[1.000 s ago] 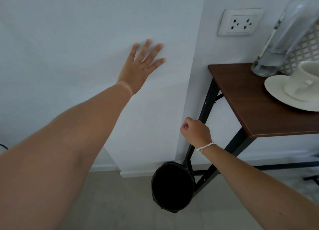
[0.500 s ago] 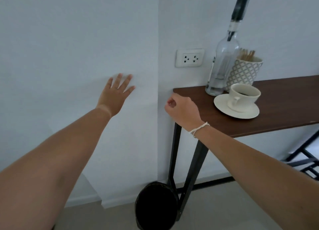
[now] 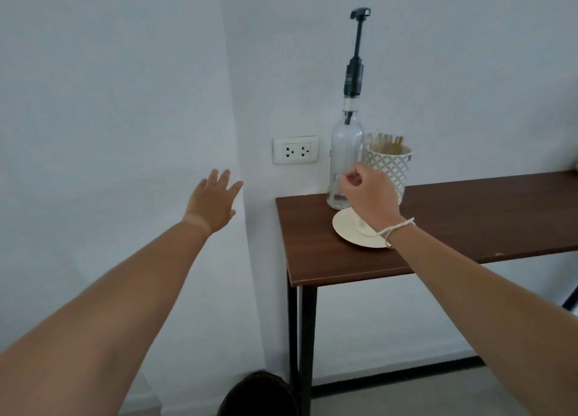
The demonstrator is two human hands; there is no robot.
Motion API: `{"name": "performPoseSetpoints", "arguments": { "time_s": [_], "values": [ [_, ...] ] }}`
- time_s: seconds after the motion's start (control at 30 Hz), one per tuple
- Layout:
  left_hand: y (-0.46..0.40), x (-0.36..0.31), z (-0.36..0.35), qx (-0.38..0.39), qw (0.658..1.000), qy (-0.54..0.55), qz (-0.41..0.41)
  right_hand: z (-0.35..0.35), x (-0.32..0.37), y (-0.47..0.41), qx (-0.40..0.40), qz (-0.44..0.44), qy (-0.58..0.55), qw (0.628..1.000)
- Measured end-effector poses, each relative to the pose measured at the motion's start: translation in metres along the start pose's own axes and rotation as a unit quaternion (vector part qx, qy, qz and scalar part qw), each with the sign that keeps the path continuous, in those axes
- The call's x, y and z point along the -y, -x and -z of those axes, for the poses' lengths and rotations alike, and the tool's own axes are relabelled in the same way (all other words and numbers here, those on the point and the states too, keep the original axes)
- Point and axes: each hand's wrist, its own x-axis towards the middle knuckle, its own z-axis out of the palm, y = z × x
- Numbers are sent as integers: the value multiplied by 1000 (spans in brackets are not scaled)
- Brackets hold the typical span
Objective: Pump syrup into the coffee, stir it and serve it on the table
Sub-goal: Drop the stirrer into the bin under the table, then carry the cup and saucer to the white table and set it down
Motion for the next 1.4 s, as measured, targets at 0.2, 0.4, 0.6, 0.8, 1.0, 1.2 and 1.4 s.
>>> {"name": "performPoseSetpoints", "arguments": {
  "time_s": [0.2, 0.4, 0.6, 0.8, 1.0, 1.2, 1.4],
  "values": [
    [-10, -79, 30, 42, 985, 157, 52, 50, -70, -27, -7, -38, -21, 999],
    [-12, -152, 41, 100, 929, 335, 122, 63, -141, -37, 47, -120, -57, 990],
    [-22, -198, 43, 160, 823, 493, 234, 46, -189, -40, 136, -229, -135, 954],
    [-33, -223, 46, 202, 720, 593, 297, 30, -197, -57, 207, -253, -175, 929],
    [-42, -231, 44, 207, 661, 648, 318, 15, -191, -70, 287, -261, -161, 907],
    [-43, -238, 46, 201, 634, 674, 320, 13, -190, -74, 335, -269, -155, 890],
    [-43, -240, 49, 197, 618, 686, 330, 11, -190, -71, 320, -271, -148, 896]
  ]
}}
